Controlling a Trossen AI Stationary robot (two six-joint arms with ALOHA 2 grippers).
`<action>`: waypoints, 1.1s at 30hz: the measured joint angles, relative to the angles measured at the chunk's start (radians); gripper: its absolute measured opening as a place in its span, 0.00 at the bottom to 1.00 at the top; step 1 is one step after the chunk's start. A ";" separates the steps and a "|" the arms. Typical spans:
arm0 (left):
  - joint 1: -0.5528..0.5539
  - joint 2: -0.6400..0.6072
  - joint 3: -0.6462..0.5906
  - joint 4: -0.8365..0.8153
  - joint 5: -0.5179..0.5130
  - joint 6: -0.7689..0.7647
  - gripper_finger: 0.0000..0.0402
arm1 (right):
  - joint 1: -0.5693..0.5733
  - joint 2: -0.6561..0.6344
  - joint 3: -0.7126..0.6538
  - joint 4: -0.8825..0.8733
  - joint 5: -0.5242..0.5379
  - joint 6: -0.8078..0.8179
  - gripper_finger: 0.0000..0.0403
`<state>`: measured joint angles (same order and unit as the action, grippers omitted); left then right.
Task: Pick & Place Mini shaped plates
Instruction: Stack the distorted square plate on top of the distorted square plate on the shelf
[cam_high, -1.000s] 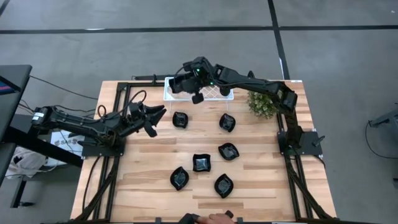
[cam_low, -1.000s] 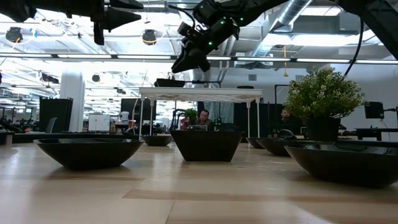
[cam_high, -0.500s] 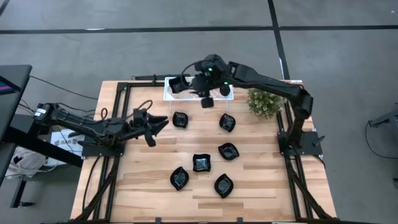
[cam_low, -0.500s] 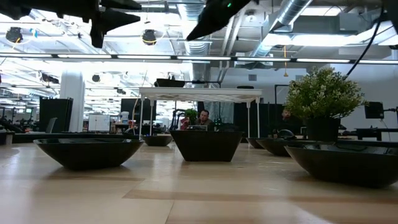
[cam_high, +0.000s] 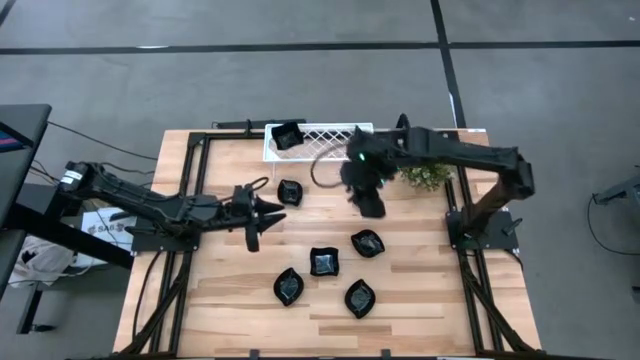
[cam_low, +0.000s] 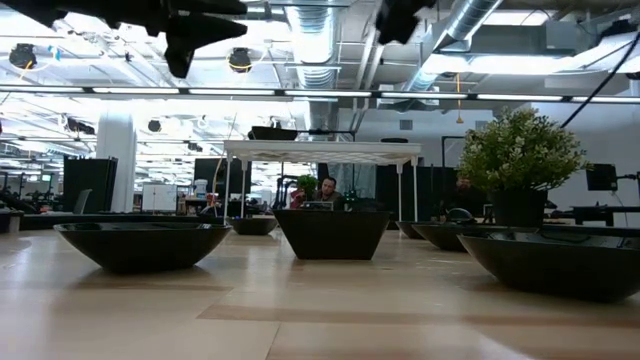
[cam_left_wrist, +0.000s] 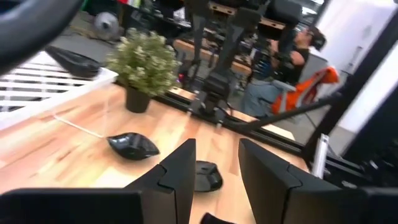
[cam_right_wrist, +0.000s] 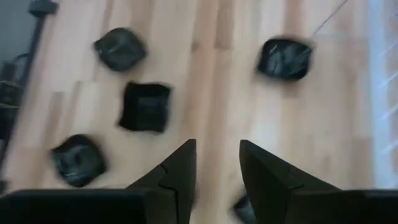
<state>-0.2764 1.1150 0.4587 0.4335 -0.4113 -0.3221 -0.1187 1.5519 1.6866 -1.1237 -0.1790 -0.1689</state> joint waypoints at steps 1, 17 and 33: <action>0.000 0.004 0.003 -0.001 0.012 0.003 0.31 | 0.025 -0.024 -0.037 0.023 0.019 0.049 0.29; -0.066 0.151 0.216 -0.344 0.063 0.127 0.31 | 0.564 -0.313 -0.649 0.397 0.731 0.828 0.28; -0.078 0.489 0.439 -0.418 0.117 0.102 0.44 | 0.820 -0.304 -0.869 0.456 0.940 1.083 0.28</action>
<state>-0.3543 1.6036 0.8980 0.0154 -0.2943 -0.2203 0.7013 1.2480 0.8177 -0.6679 0.7613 0.9144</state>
